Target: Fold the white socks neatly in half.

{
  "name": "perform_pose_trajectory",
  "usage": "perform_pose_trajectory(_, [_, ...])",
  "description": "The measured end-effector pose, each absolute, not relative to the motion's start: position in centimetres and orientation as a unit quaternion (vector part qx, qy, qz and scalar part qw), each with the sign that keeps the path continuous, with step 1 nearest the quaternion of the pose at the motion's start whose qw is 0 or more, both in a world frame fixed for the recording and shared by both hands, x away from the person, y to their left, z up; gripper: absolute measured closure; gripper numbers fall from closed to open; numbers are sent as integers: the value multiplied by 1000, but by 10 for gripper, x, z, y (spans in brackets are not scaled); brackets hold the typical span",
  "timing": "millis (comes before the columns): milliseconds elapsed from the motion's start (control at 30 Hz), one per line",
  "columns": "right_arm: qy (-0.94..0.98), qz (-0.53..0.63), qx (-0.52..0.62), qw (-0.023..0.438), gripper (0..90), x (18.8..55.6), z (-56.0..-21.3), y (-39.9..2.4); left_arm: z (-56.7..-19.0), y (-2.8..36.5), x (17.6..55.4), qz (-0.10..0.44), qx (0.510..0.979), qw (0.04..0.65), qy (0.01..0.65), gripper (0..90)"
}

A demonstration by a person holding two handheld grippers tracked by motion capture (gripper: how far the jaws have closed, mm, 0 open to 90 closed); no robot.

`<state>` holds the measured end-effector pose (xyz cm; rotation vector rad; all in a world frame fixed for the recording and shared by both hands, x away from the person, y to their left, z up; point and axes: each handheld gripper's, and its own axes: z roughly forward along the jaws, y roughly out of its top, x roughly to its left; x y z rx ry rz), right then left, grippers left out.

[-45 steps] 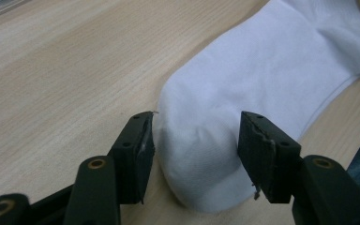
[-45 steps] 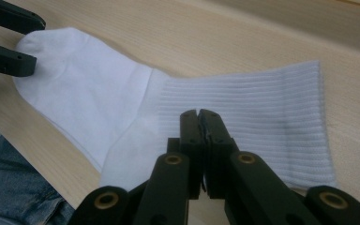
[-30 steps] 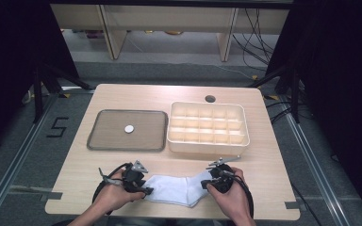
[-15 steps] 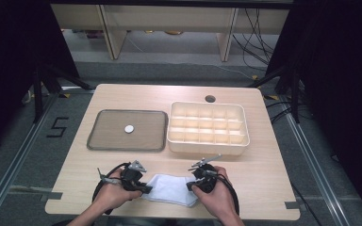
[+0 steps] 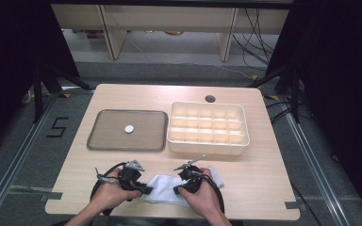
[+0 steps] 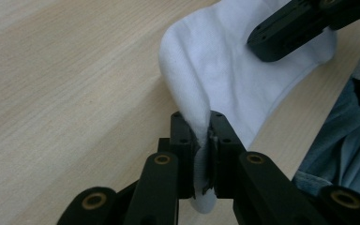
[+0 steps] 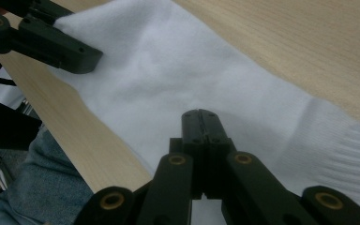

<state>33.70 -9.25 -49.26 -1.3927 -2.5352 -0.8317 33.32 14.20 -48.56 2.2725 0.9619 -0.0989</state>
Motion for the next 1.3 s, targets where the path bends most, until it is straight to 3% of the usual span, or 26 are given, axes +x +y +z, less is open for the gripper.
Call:
perform_pose_trajectory(600, [-838,-284,-461,66,900,336,-496,-89,-463,130,338,-80,841,396,359,819])
perform_pose_trajectory(1200, [-826,-312,-465,67,900,335,-487,-93,-460,130,343,-77,837,402,364,819])
perform_pose_trajectory(1300, [-818,-324,-473,40,900,338,-474,-110,-459,133,343,-74,839,398,362,819])
